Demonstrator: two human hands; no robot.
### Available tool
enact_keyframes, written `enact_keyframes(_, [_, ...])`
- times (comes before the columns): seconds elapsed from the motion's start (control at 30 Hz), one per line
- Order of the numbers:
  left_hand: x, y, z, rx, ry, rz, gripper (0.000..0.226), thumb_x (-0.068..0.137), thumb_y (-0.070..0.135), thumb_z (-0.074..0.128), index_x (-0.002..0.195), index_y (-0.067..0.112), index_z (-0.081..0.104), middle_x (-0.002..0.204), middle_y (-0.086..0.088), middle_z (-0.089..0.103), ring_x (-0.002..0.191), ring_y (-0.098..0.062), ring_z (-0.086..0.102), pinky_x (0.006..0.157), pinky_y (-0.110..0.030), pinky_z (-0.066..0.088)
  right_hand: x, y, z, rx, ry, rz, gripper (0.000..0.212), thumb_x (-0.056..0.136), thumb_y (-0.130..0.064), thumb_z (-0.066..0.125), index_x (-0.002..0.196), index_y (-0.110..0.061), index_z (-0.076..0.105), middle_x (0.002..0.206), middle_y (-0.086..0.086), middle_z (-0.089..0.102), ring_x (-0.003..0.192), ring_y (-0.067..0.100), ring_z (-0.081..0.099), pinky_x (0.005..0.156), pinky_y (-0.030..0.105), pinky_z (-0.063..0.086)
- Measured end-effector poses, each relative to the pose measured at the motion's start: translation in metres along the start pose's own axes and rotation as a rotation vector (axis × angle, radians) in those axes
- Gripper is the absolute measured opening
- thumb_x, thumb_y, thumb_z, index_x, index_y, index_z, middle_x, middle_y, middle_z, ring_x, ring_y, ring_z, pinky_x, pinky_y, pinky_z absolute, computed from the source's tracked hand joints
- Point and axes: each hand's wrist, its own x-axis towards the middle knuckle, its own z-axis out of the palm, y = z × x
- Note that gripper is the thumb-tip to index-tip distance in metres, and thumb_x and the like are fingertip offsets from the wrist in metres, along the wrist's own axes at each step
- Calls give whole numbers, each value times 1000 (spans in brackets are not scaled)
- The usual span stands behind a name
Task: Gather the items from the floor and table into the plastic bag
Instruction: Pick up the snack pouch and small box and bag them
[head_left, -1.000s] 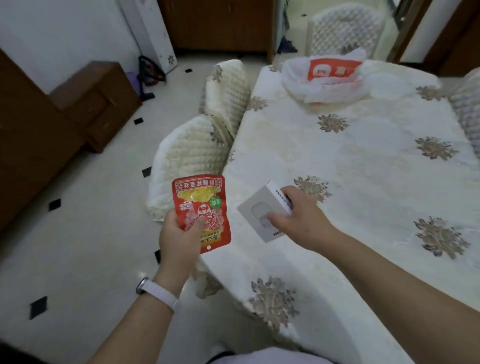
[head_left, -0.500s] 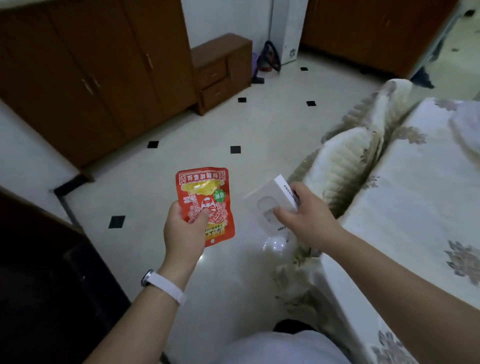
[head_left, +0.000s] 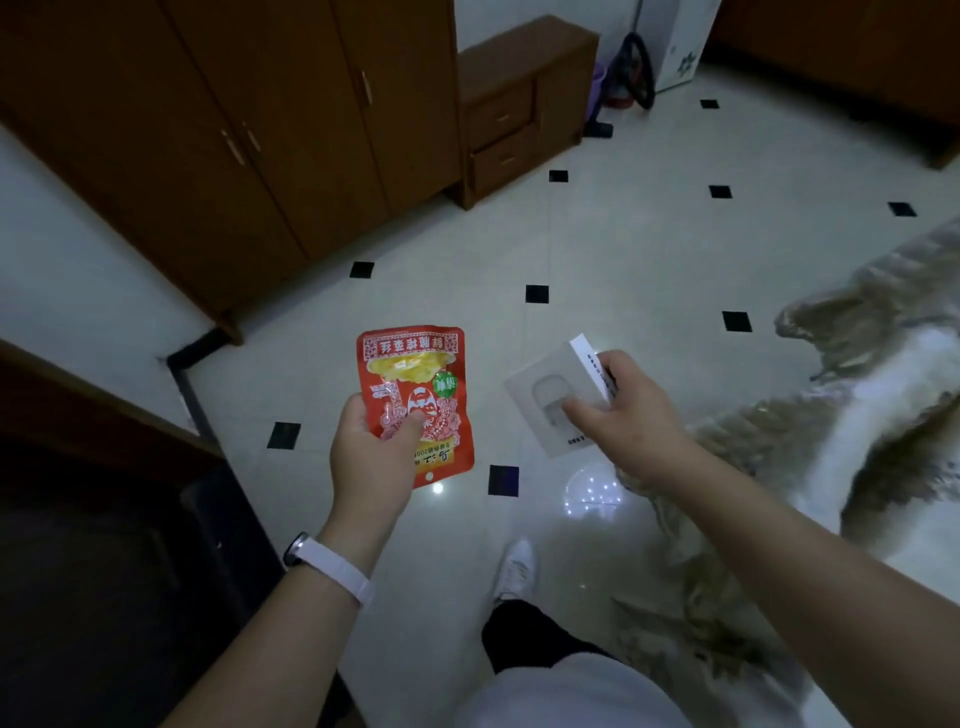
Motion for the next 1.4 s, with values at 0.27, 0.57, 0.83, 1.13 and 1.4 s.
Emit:
enact_keyframes(0.27, [122,63,21,15,-5,45,18,93,27,66,101,38,55,101,15,67,89,-8,68,63,-24,54,119,-54,-16,60,7,-3,28,86,-31,66,108,-29,48,91,-17,59,75,-3,57,55,17,40])
enact_keyframes(0.57, [240,96,66,43,-130,67,23,92,30,67,112,35,56,103,14,67,90,-12,68,66,-28,57,208,-83,-20,-8,101,33,28,85,-31,65,106,-24,48,93,-8,60,80,11,60,66,34,51])
enact_keyframes(0.83, [391,130,112,27,-359,94,23,93,30,66,114,32,56,105,11,68,93,-14,69,74,-38,60,317,-125,-6,10,246,217,25,85,-32,64,103,-24,48,90,-6,61,79,15,62,70,35,52])
enact_keyframes(1.13, [489,189,192,34,-626,137,20,92,28,67,107,36,56,102,14,67,92,-12,68,72,-34,59,375,-139,-33,-29,444,378,26,77,-39,61,97,-31,47,85,-3,64,75,19,66,72,45,56])
enact_keyframes(1.4, [494,216,307,119,-810,198,19,91,25,69,104,33,59,100,11,70,88,-9,70,68,-30,59,404,-73,-88,-6,624,498,28,78,-39,63,93,-23,46,84,2,63,74,23,64,69,43,55])
